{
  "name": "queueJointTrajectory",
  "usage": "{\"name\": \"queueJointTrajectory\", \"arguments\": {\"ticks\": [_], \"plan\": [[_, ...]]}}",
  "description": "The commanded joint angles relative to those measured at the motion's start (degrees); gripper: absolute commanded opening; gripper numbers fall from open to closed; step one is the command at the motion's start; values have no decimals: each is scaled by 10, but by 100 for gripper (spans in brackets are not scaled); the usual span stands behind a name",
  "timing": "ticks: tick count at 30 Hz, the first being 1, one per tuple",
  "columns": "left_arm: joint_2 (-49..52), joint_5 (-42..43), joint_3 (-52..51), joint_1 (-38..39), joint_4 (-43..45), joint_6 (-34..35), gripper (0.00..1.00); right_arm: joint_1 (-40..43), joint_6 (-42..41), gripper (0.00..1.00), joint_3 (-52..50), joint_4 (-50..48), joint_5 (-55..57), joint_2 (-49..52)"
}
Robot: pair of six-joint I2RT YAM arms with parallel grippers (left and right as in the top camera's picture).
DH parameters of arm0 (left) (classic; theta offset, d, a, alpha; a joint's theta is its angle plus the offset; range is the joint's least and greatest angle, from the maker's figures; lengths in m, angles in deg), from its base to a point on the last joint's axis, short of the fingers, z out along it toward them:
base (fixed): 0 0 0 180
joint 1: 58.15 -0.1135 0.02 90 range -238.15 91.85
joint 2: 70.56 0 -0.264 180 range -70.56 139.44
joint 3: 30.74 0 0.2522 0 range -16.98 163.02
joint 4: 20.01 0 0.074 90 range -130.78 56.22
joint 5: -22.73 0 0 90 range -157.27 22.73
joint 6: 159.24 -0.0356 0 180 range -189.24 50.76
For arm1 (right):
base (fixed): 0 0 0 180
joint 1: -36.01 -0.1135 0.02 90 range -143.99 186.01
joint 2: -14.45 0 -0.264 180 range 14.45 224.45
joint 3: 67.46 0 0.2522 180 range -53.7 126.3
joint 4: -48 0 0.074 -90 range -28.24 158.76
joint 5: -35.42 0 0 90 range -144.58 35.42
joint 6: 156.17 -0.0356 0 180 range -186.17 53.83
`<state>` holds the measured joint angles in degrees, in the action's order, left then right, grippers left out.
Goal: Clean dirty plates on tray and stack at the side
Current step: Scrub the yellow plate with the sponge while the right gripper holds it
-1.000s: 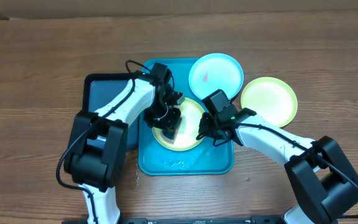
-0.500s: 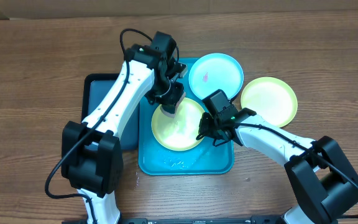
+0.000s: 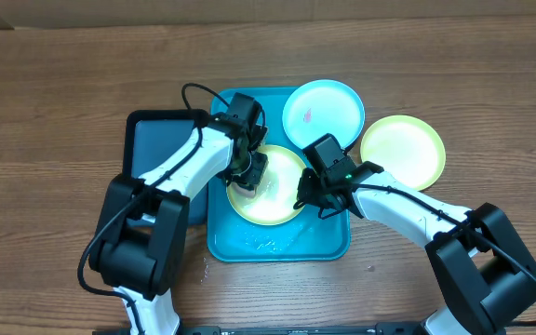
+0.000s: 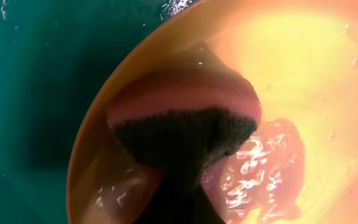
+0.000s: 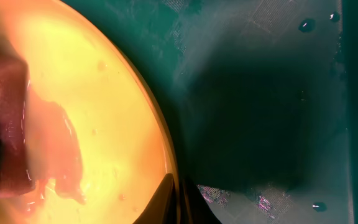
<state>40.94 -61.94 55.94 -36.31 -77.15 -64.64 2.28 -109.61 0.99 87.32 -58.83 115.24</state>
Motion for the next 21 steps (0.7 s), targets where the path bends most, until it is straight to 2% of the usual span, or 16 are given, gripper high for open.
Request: {"name": "queueJointTrajectory", "arguments": {"ticks": [1,4,8,12,21], "plan": [[7,42,-19,3,-2,31,5,0,4,4,7,0,-3,9],[7,135,-19,3,-6,31,5,0,4,4,7,-1,-3,9],[7,206,-20,3,0,32,4,0,4,4,7,-2,-3,9],[6,201,-14,-1,-2,31,4,0,4,4,7,2,-3,9],[-53,181,87,-27,-70,20,4,0,4,4,7,3,-3,9]]}}
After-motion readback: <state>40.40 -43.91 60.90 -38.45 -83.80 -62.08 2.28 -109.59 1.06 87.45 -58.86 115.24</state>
